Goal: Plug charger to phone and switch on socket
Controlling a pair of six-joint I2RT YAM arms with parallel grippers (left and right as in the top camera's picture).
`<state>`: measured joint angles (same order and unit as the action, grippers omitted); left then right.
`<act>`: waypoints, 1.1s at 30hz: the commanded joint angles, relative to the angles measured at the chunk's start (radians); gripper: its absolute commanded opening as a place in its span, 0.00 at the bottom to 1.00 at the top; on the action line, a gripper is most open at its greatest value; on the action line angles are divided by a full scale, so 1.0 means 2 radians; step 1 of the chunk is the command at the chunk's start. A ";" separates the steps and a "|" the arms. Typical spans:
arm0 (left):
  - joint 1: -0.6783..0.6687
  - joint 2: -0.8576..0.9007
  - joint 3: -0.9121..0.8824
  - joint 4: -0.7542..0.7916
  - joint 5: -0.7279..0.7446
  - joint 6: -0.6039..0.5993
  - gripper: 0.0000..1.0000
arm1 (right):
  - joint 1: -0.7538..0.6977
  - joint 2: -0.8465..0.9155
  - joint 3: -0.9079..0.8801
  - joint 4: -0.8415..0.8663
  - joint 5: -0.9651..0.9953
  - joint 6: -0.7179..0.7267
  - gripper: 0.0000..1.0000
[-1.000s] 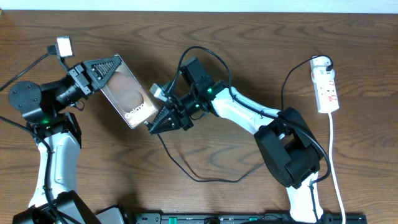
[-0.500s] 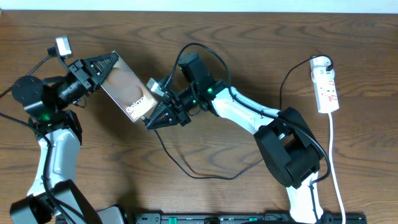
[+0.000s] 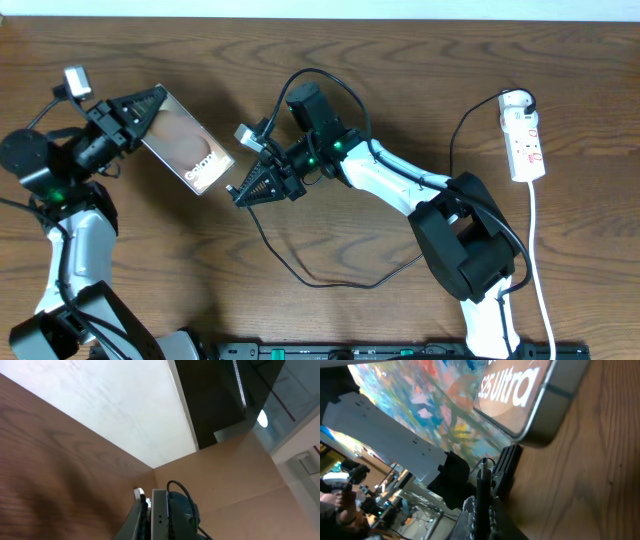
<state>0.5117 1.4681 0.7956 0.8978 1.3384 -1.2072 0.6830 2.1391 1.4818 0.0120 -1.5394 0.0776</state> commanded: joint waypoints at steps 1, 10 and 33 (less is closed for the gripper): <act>0.000 -0.002 0.007 0.005 0.020 -0.001 0.07 | 0.003 -0.004 0.002 0.000 -0.011 0.023 0.04; -0.013 -0.002 0.007 0.026 0.032 -0.001 0.07 | 0.003 -0.004 0.002 0.083 -0.011 0.129 0.03; -0.012 -0.002 0.007 0.025 -0.013 -0.035 0.07 | 0.011 -0.004 0.001 0.125 -0.011 0.165 0.03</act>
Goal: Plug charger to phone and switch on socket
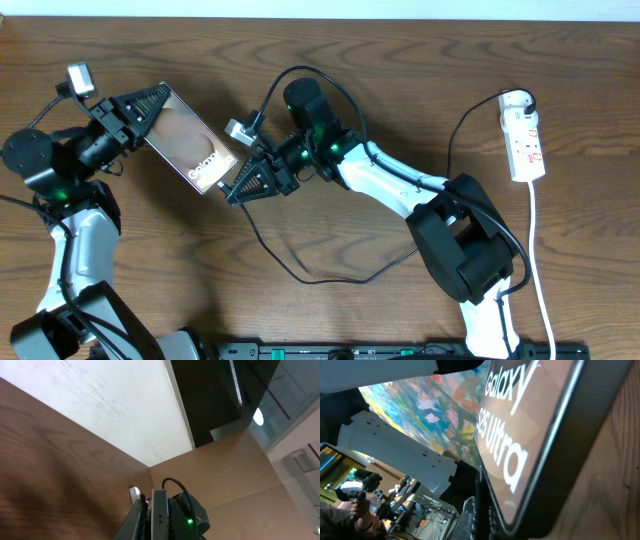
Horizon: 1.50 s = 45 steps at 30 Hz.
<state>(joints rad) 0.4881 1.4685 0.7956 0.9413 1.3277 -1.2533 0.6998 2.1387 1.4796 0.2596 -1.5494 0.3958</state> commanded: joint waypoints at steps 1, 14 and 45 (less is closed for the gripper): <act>0.000 -0.002 0.007 0.003 -0.007 -0.012 0.07 | 0.003 -0.003 0.002 0.001 -0.006 0.006 0.04; 0.000 -0.002 0.007 0.004 0.013 -0.006 0.07 | 0.003 -0.003 0.002 0.002 -0.006 0.005 0.03; 0.000 -0.002 0.007 0.006 0.017 0.000 0.08 | -0.007 -0.003 0.002 0.001 -0.006 0.004 0.03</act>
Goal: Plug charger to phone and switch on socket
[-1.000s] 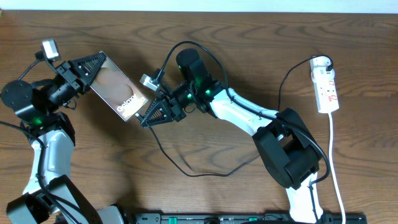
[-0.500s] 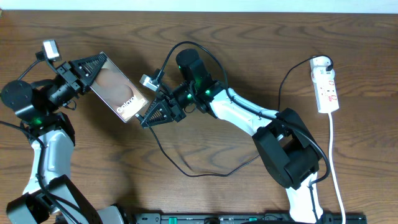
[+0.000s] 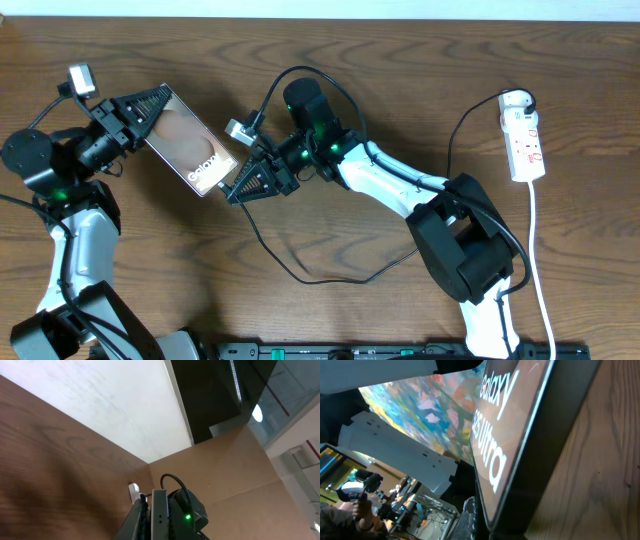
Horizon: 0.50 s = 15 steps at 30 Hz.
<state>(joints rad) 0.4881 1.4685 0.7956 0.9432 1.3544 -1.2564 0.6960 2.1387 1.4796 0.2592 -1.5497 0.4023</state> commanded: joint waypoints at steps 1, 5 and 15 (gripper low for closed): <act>0.000 -0.002 0.007 0.005 0.004 0.001 0.07 | -0.005 -0.003 0.002 0.002 -0.006 0.001 0.03; 0.000 -0.002 0.007 0.005 0.003 0.001 0.08 | -0.006 -0.003 0.002 0.002 -0.006 0.000 0.03; 0.000 -0.002 0.007 0.005 -0.001 0.001 0.07 | -0.014 -0.003 0.002 0.001 -0.006 0.000 0.03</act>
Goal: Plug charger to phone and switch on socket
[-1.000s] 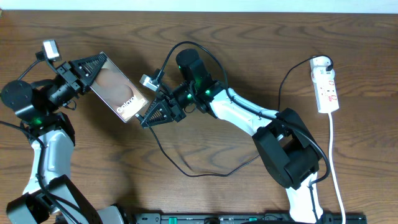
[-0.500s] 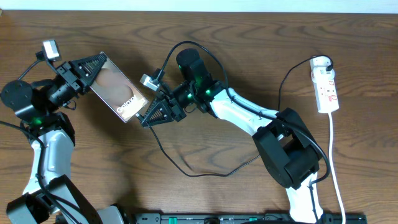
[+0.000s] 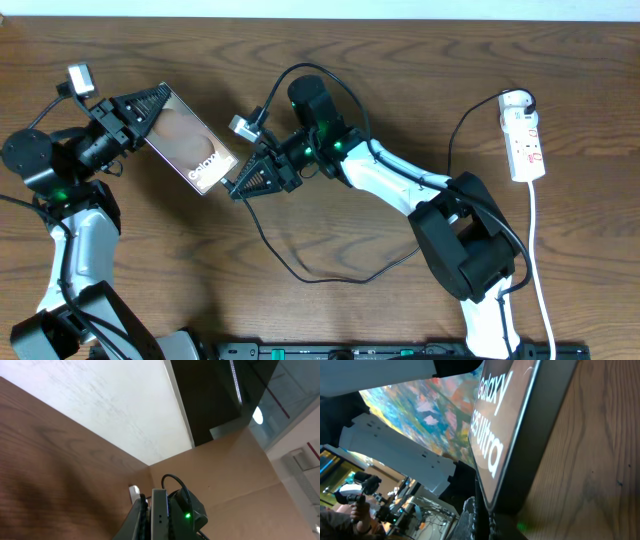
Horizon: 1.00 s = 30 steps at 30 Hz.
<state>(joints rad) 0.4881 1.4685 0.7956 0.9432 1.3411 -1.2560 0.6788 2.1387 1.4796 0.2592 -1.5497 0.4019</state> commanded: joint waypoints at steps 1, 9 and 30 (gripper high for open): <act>0.000 -0.002 0.007 0.005 0.006 0.001 0.08 | -0.006 -0.003 0.002 0.001 -0.006 0.000 0.03; -0.009 -0.002 0.007 0.004 0.006 -0.001 0.07 | 0.008 -0.003 0.002 0.002 -0.006 0.000 0.03; -0.017 -0.002 0.007 0.005 0.004 0.014 0.08 | -0.002 -0.003 0.002 -0.001 -0.006 0.001 0.03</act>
<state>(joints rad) 0.4561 1.4685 0.7956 0.9440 1.3159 -1.2423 0.6930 2.1387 1.4796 0.2546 -1.5501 0.4019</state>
